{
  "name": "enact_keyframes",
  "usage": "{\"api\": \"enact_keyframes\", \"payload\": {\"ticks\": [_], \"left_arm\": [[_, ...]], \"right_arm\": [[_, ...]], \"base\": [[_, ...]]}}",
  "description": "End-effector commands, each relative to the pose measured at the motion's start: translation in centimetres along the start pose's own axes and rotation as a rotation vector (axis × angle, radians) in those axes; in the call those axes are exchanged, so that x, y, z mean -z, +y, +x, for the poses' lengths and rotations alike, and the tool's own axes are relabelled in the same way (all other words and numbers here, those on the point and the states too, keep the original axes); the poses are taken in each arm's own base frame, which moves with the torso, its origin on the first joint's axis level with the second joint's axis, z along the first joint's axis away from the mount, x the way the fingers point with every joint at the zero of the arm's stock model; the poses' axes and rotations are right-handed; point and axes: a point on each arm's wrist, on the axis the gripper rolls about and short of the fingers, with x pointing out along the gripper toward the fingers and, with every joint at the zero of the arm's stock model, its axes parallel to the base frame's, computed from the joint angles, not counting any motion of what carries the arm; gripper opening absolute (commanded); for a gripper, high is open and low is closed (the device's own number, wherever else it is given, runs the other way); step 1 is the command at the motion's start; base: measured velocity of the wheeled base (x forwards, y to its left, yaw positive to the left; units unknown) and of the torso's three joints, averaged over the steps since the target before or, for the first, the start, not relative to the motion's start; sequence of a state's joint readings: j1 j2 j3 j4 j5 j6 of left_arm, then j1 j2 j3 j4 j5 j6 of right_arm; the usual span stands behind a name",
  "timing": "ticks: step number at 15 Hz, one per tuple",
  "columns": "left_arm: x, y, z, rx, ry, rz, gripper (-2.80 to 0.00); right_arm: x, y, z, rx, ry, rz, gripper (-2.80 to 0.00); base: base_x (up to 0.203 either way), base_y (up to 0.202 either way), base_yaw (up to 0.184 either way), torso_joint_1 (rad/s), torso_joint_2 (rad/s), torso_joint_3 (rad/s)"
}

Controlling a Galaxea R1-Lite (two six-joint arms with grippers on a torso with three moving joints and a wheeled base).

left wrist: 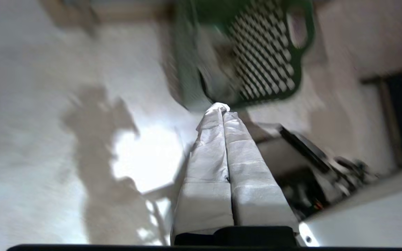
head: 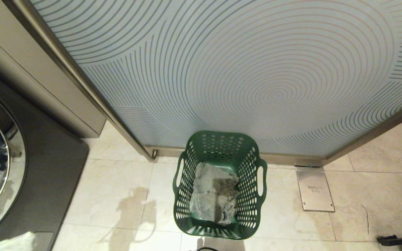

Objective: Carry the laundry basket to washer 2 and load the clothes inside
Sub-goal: Pick up the clothes basket and put it beside the washing machine

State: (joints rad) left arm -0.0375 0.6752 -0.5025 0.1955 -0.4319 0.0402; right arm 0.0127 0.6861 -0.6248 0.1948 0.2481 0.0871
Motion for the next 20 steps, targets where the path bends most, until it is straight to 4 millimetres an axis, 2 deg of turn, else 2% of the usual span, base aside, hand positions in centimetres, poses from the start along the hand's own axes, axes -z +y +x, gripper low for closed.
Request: {"api": "enact_keyframes", "payload": {"ticks": [1,2,3,7,8,9,10,13,17,20], "left_arm": [[0.6,2.6,7.0,0.078,0.279,-0.114,-2.8],[0.9,2.8,9.3,0.11,0.326,-0.108,-2.8],[1.3,2.2,11.5,0.135,0.372,-0.076,-2.8],[2.2,-1.7,18.9,0.078,0.406,0.056,-2.8],[2.6,-2.6,20.3,0.052,0.405,0.077,0.0],[2.9,-3.6,21.5,0.018,0.387,0.092,0.0],[3.0,-4.5,22.5,-0.008,0.343,0.089,0.0],[4.0,-6.2,24.1,-0.015,0.32,0.071,0.0],[3.7,-6.9,24.1,-0.102,0.275,0.058,0.0],[3.7,-7.5,24.1,-0.08,0.228,0.051,0.0]], "right_arm": [[-0.3,-1.6,8.4,-0.026,0.243,0.084,-2.8],[0.1,-1.9,10.8,-0.03,0.26,0.101,-2.8],[0.7,-2.3,13.2,-0.03,0.264,0.111,-2.8],[3.3,-3.4,20.7,-0.02,0.315,0.143,-2.8],[3.8,-3.6,22.0,-0.018,0.323,0.154,-2.8],[4.2,-3.8,23.0,-0.019,0.314,0.159,-2.8],[4.4,-3.9,23.7,-0.022,0.29,0.162,0.0],[5.5,-3.1,25.8,-0.047,0.309,0.236,0.0],[6.9,-1.9,27.7,-0.082,0.322,0.277,0.0],[7.7,-1.9,28.6,-0.071,0.342,0.278,0.0]], "base": [[0.0,0.0,0.0,0.0,0.0,0.0],[0.0,0.0,0.0,0.0,0.0,0.0],[0.0,0.0,0.0,0.0,0.0,0.0],[0.0,0.0,0.0,0.0,0.0,0.0],[0.0,0.0,0.0,0.0,0.0,0.0],[0.0,0.0,0.0,0.0,0.0,0.0],[0.0,0.0,0.0,0.0,0.0,0.0],[0.0,0.0,0.0,0.0,0.0,0.0],[0.0,0.0,0.0,0.0,0.0,0.0],[0.0,0.0,0.0,0.0,0.0,0.0]]}}
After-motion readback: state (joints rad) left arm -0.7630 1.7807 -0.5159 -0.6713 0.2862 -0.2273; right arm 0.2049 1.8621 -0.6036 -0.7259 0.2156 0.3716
